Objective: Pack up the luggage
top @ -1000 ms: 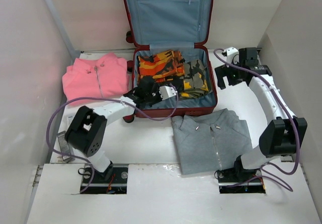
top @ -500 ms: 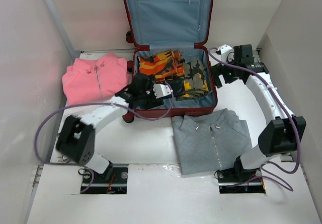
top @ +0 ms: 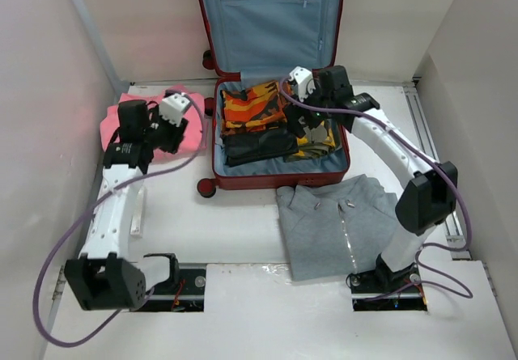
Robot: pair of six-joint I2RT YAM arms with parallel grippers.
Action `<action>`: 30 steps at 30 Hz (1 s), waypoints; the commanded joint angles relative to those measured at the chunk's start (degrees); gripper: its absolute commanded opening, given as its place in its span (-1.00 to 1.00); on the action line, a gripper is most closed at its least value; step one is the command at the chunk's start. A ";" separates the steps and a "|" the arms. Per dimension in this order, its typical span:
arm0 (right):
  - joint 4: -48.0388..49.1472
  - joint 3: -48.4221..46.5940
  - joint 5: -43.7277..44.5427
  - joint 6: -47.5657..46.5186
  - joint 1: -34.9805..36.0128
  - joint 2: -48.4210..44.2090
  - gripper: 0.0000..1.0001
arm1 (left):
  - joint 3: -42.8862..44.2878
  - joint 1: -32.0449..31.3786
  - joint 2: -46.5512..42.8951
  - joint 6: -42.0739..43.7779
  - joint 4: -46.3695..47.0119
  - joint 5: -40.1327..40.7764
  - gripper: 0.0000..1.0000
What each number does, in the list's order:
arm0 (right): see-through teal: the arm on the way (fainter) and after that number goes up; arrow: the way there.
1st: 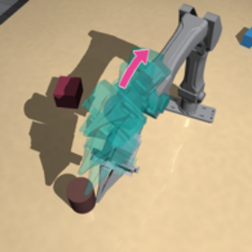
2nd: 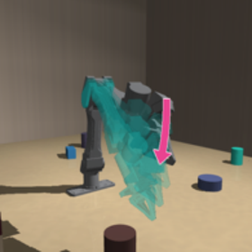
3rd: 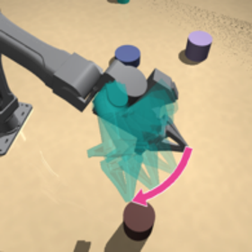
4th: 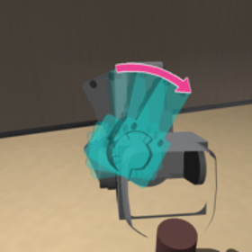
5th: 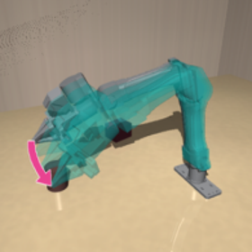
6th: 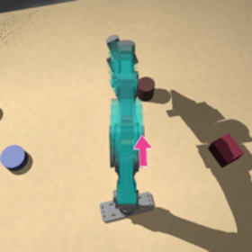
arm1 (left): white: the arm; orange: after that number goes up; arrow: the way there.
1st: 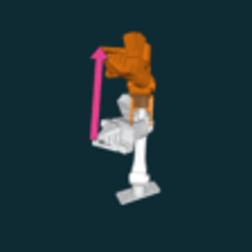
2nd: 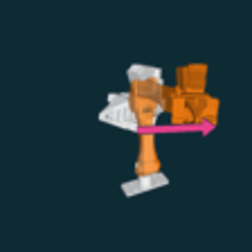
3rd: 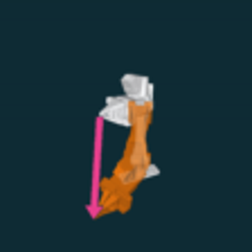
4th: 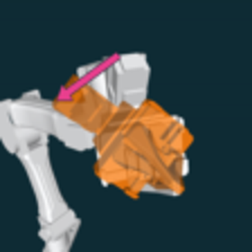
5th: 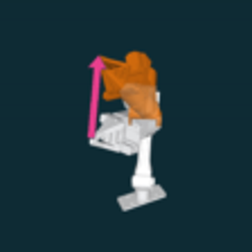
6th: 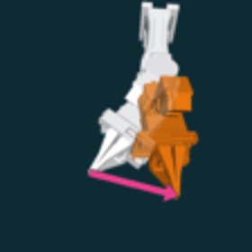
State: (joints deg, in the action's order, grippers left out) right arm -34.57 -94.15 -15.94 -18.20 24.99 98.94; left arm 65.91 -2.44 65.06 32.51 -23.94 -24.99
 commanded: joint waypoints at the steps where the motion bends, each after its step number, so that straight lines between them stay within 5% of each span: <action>1: 1.62 -4.90 -0.58 0.79 2.25 1.25 0.93 | -1.40 4.45 1.47 -10.07 -6.55 16.17 -0.32; 4: 0.03 -5.69 -0.05 -0.52 3.83 3.18 0.93 | -0.69 9.98 2.27 -13.52 -8.66 20.33 -0.22; 5: 0.03 -6.30 -0.05 -0.52 4.70 3.19 0.93 | -1.22 11.30 1.57 -14.40 -8.66 24.34 0.14; 7: -1.20 -6.92 -0.05 -1.66 5.50 4.77 0.96 | -3.50 16.74 0.95 -15.63 -7.87 26.39 0.42; 10: -2.78 -7.45 -1.37 -2.36 6.82 5.57 0.96 | -7.18 29.00 3.30 -15.64 -7.87 21.68 0.50; 14: -5.33 -9.55 -1.37 -4.21 7.53 7.58 0.96 | -8.51 37.49 9.55 -15.81 -6.22 18.67 0.57; 20: -6.48 -10.18 0.38 -4.74 8.67 7.59 0.96 | -11.59 38.12 14.65 -16.87 -1.55 17.35 1.00; 30: -6.48 -5.00 4.43 -5.80 9.28 3.46 0.98 | -10.46 38.12 20.90 -15.47 1.97 19.19 1.00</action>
State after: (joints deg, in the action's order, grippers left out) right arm -41.23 -100.03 -13.19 -23.03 33.85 106.19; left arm 54.22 35.70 85.97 16.45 -24.03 -6.59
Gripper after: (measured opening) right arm 0.987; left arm 0.997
